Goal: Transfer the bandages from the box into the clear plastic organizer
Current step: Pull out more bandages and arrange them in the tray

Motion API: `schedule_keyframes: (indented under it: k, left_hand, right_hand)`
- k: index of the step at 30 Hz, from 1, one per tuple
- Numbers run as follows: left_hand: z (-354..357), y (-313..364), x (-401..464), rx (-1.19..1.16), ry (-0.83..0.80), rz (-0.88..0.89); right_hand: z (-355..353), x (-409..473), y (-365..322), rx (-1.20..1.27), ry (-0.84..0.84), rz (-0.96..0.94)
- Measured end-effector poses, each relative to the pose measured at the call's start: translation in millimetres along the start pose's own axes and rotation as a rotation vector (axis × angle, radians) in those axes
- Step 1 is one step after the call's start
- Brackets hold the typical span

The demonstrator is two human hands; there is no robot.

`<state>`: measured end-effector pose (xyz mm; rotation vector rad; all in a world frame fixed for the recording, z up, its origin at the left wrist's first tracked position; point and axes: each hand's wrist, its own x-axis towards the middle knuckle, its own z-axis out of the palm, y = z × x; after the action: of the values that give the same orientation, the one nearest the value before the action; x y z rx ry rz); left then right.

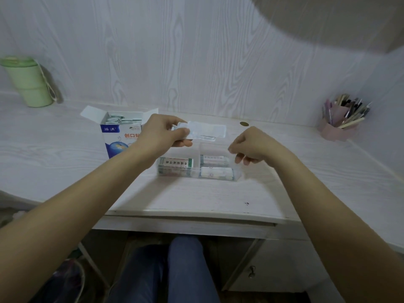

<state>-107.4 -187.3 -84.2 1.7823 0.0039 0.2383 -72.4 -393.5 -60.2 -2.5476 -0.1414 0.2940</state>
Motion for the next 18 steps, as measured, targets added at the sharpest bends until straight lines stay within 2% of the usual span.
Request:
schedule_keyframes:
  k: [2, 4, 5, 8, 10, 13, 18]
  left_hand:
    - [0.9, -2.3, -1.0, -0.033, -0.004, -0.037]
    - [3.5, -1.2, -2.0, -0.063, -0.014, -0.064]
    - [5.1, 0.5, -2.5, -0.087, -0.028, -0.072]
    - [9.5, 6.2, -4.7, -0.188, -0.072, -0.098]
    - [10.1, 8.1, -4.3, -0.246, -0.084, -0.118]
    - [10.9, 7.2, 0.1, -0.256, -0.081, -0.137]
    - [21.3, 1.1, 13.4, -0.084, -0.054, -0.112]
  right_hand:
    - [-9.6, -10.7, 2.9, 0.342, -0.074, -0.063]
    - [-9.0, -15.9, 3.6, 0.536, -0.158, -0.121]
    - [-5.2, -14.4, 3.3, 0.578, -0.151, -0.147]
    - [6.5, -3.9, 2.4, 0.634, 0.046, -0.208]
    - [9.0, 2.6, 4.2, 0.658, 0.117, -0.213]
    - [10.5, 6.3, 7.7, 0.673, 0.133, -0.212]
    - [13.9, 10.8, 11.8, 0.794, 0.123, -0.229]
